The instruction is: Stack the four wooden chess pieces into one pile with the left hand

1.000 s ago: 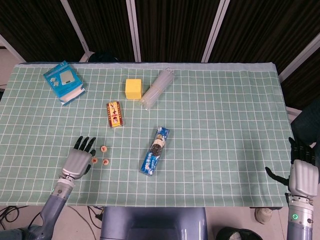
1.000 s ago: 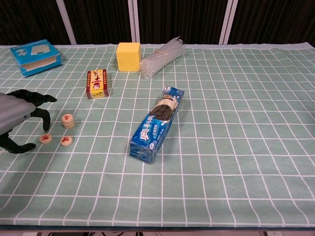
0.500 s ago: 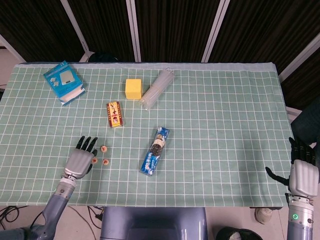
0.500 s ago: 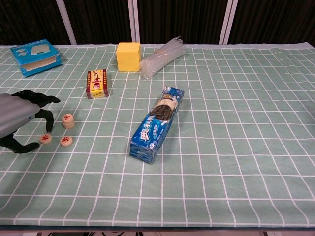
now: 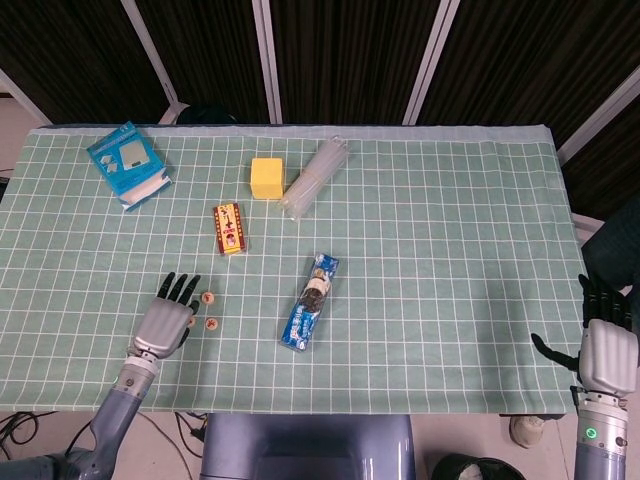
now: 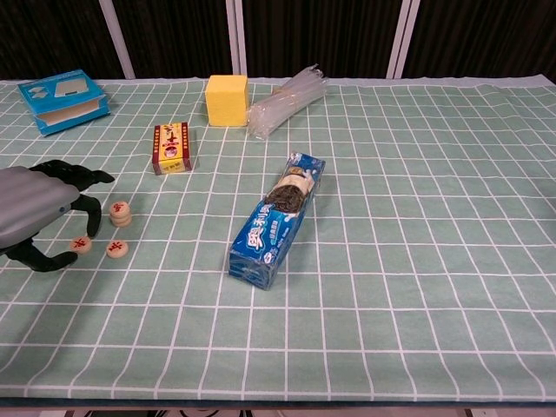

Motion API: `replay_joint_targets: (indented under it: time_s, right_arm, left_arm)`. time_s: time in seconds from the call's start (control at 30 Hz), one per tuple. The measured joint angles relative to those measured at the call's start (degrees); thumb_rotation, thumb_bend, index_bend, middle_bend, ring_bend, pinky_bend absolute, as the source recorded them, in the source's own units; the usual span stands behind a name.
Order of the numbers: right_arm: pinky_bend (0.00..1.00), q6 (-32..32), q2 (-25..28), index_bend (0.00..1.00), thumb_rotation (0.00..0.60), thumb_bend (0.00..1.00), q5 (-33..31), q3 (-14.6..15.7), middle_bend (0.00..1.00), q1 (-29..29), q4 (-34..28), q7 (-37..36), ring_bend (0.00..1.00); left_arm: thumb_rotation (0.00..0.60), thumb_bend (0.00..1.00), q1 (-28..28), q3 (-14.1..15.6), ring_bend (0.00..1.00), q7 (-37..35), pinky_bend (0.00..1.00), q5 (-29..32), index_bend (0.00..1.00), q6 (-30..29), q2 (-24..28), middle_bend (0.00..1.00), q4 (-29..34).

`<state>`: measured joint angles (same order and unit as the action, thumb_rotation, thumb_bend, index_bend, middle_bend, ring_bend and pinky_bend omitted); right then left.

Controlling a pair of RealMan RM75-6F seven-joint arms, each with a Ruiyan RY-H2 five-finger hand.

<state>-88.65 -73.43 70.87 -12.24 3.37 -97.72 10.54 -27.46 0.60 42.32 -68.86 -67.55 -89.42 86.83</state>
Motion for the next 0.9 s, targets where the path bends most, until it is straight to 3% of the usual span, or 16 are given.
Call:
replay_joint_targets:
  time_s: [0.9]
  right_arm:
    - [0.0, 0.0, 0.0, 0.0, 0.6, 0.23, -0.4, -0.1, 0.01, 0.0, 0.0, 0.3, 0.0]
  left_arm:
    - [0.6, 0.33, 0.2, -0.7, 0.0, 1.6, 0.0, 0.8, 0.47, 0.3, -0.1, 0.02, 0.2]
